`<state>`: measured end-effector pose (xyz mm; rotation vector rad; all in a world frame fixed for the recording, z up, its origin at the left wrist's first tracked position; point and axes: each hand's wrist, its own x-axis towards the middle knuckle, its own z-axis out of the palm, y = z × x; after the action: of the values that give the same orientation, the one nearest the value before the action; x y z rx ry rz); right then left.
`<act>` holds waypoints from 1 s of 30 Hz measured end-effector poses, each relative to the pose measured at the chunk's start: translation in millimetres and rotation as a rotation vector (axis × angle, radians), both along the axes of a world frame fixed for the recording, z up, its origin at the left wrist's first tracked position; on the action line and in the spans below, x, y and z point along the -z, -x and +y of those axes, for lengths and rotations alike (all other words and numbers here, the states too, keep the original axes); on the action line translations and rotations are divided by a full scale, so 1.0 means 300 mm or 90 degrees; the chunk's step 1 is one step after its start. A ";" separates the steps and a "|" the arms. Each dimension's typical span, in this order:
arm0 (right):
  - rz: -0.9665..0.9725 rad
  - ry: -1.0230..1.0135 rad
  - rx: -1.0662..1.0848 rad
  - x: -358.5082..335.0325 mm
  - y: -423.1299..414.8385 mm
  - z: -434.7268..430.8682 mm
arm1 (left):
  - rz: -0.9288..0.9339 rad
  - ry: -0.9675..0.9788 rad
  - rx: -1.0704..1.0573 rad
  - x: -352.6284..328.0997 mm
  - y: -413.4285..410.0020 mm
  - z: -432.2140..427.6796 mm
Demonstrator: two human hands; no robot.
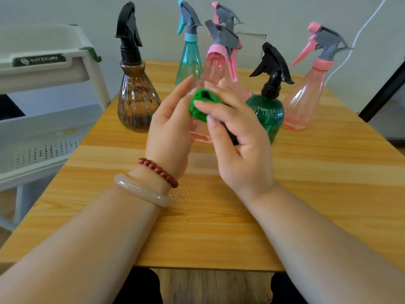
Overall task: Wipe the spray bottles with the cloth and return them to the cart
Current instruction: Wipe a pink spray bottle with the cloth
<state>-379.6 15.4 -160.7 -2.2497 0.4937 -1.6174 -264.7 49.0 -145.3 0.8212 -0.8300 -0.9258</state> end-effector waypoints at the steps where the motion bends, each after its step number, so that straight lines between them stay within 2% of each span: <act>1: -0.006 -0.004 0.001 0.000 -0.003 -0.005 | -0.007 0.000 -0.005 -0.001 -0.002 0.002; 3: -0.037 -0.088 0.032 -0.008 -0.004 -0.015 | -0.029 -0.008 -0.016 -0.004 0.005 0.002; 5: -0.082 -0.236 0.055 -0.020 -0.001 -0.019 | -0.026 -0.010 -0.006 -0.001 0.021 0.000; 7: -0.125 -0.361 0.008 -0.026 0.003 -0.018 | -0.017 0.007 0.005 -0.002 0.033 0.000; 9: -0.133 -0.406 -0.095 -0.025 0.012 -0.012 | 0.001 0.030 0.013 -0.007 0.030 -0.002; 12: -0.064 -0.358 -0.136 -0.033 0.011 0.006 | -0.036 0.040 0.006 0.001 0.008 -0.003; 15: -0.042 -0.312 -0.071 -0.033 0.016 0.004 | -0.207 -0.018 -0.124 0.011 0.000 -0.011; 18: -0.004 -0.287 0.005 -0.029 0.031 -0.005 | -0.312 -0.014 -0.149 0.008 0.012 -0.006; 22: 0.015 -0.225 0.030 -0.023 0.029 -0.009 | -0.250 -0.008 -0.053 0.018 0.016 -0.013; 26: 0.051 -0.061 -0.030 -0.014 0.013 0.000 | -0.046 -0.040 -0.019 0.008 -0.013 -0.017; 30: 0.072 0.023 -0.049 -0.008 0.001 0.003 | 0.051 -0.035 0.048 0.010 -0.028 -0.029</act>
<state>-379.8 16.4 -158.3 -2.3655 0.4038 -1.4798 -256.2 40.4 -148.4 0.8002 -0.7728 -1.0460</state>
